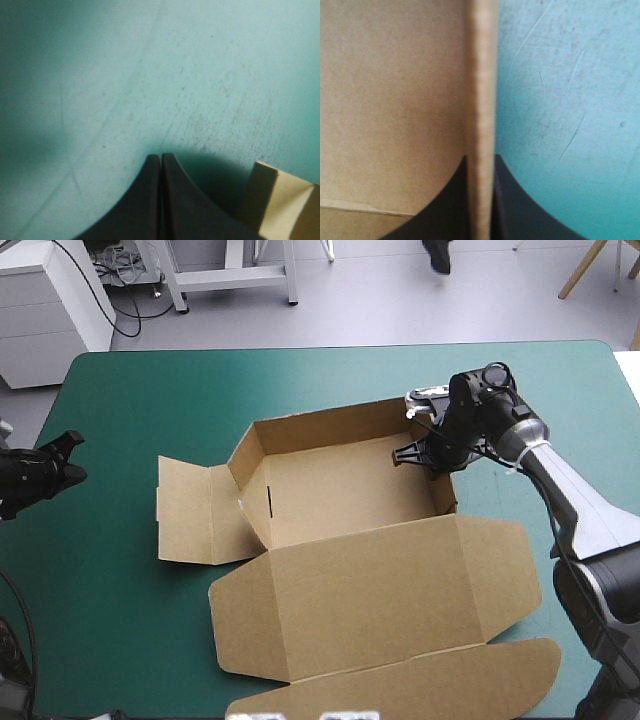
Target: Fold the box
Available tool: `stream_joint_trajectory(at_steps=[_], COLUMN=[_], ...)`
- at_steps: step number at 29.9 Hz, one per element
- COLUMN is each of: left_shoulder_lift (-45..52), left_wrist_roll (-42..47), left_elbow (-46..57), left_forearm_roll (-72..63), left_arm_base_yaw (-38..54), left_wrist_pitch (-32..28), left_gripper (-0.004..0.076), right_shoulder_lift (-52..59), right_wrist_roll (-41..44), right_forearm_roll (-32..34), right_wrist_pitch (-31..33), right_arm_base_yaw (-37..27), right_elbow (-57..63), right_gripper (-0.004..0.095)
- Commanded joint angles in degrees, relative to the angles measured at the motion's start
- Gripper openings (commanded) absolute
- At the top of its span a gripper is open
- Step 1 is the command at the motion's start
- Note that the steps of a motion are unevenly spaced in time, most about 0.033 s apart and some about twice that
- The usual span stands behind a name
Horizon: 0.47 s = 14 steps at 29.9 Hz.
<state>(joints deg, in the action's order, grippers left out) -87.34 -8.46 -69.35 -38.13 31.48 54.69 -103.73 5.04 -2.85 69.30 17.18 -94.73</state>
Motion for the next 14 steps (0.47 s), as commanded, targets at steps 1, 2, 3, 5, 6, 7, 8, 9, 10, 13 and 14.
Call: stream_joint_trajectory(at_steps=[1,2,3,5,6,7,8,9,10,13,14], left_shoulder_lift=[2.3,2.3,2.3,2.3,2.3,2.3,2.3,2.3,2.3,2.3,2.3], left_wrist_roll=[-3.3,-4.1,-4.3,-5.7,-7.0,-8.5,-9.6,-10.9,-12.0,-13.2,-13.9], left_elbow=[-1.5,-1.5,-1.5,-1.5,-1.5,-1.5,-1.5,-1.5,-1.5,-1.5,-1.5], left_forearm_roll=[-1.9,-1.9,-1.9,-1.9,-1.9,-1.9,-1.9,-1.9,-1.9,-1.9,-1.9], left_arm_base_yaw=[0.0,0.0,0.0,0.0,0.0,0.0,0.0,0.0,0.0,0.0,0.0], left_wrist_pitch=[-1.1,-1.1,-1.2,-1.6,-1.7,-1.8,-1.8,-1.7,-1.6,-1.1,-0.8], left_gripper=[-0.001,-0.001,-0.001,-0.001,-0.001,-0.001,-0.001,-0.001,-0.001,-0.001,-0.001], right_shoulder_lift=[7.3,8.9,10.5,13.4,15.0,16.6,18.1,19.2,20.6,23.0,23.4], right_wrist_roll=[-0.7,-0.7,-0.8,-2.0,-2.0,-1.9,-2.0,-2.0,-2.0,-2.0,-2.3], right_forearm_roll=[-0.9,-0.9,-0.8,-0.8,-0.8,-0.8,-0.8,-0.6,-0.6,-0.9,-1.0], right_wrist_pitch=[-0.3,-0.3,-0.3,-0.3,-0.3,-0.3,-0.3,-0.4,-0.4,-0.8,-0.9], right_arm_base_yaw=[-0.2,-0.2,-0.2,-0.2,-0.2,-0.2,-0.2,-0.2,-0.2,-0.2,-0.2], right_elbow=[-2.7,-2.7,-2.7,-2.7,-2.7,-2.7,-2.7,-2.7,-2.7,-2.7,-2.7], right_gripper=[0.0,0.0,0.0,0.0,0.0,0.0,0.0,0.0,-0.0001,0.0,0.0])
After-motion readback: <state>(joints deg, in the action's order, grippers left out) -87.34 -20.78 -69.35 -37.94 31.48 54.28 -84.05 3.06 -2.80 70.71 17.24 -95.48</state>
